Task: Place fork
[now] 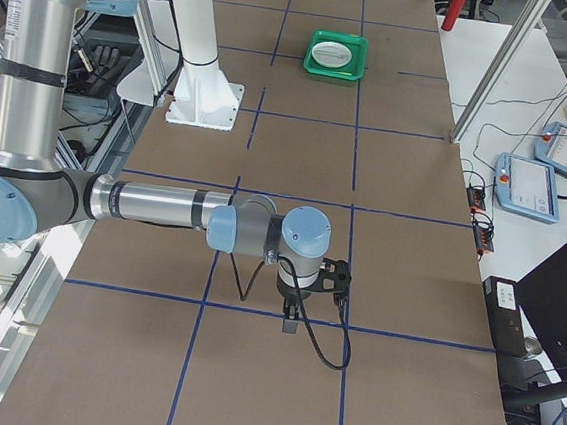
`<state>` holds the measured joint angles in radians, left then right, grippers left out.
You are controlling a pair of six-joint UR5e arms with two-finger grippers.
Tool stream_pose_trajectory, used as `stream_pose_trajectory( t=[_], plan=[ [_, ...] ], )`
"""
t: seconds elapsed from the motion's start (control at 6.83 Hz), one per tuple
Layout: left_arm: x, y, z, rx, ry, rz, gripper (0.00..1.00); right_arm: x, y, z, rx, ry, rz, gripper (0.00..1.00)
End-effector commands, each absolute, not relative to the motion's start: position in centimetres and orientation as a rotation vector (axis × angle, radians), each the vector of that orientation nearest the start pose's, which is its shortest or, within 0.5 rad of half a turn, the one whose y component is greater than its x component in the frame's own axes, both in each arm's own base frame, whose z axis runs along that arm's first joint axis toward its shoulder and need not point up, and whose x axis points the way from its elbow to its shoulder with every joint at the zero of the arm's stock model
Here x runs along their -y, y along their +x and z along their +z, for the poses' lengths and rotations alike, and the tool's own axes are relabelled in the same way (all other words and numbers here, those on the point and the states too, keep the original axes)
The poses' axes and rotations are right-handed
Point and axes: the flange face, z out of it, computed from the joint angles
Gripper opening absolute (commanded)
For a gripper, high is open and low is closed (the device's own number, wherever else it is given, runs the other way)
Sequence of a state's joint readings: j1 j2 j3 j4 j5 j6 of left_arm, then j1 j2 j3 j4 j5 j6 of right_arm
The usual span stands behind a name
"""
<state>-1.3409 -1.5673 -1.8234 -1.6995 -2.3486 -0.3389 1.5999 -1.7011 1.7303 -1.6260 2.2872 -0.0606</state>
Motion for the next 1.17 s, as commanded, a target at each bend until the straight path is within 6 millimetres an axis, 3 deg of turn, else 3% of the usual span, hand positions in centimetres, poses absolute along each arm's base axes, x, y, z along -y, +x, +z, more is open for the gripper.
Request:
stream_pose_trajectory(
  t=[0.0, 0.15, 0.29, 0.44, 0.59, 1.02],
  plan=[
    [48.9, 12.7, 48.5, -0.924, 0.153, 0.043, 1.0, 43.2, 8.1, 65.0, 0.717, 0.007, -0.021, 1.0],
    [48.7, 13.8, 48.2, -0.93, 0.146, 0.053, 1.0, 43.2, 8.1, 65.0, 0.717, 0.007, -0.02, 1.0],
    [49.5, 17.3, 45.1, -0.953, 0.147, 0.061, 1.0, 43.2, 8.1, 65.0, 0.717, 0.007, -0.021, 1.0],
    [49.4, 21.5, 43.9, -0.947, 0.121, 0.061, 1.0, 43.2, 8.1, 65.0, 0.717, 0.007, -0.021, 1.0],
    [49.4, 22.7, 43.8, -0.947, 0.118, 0.081, 1.0, 43.2, 8.1, 65.0, 0.717, 0.007, -0.021, 1.0],
    [49.1, 30.1, 45.4, -0.87, 0.079, 0.093, 1.0, 43.2, 8.1, 65.0, 0.717, 0.007, -0.021, 1.0]
  ],
)
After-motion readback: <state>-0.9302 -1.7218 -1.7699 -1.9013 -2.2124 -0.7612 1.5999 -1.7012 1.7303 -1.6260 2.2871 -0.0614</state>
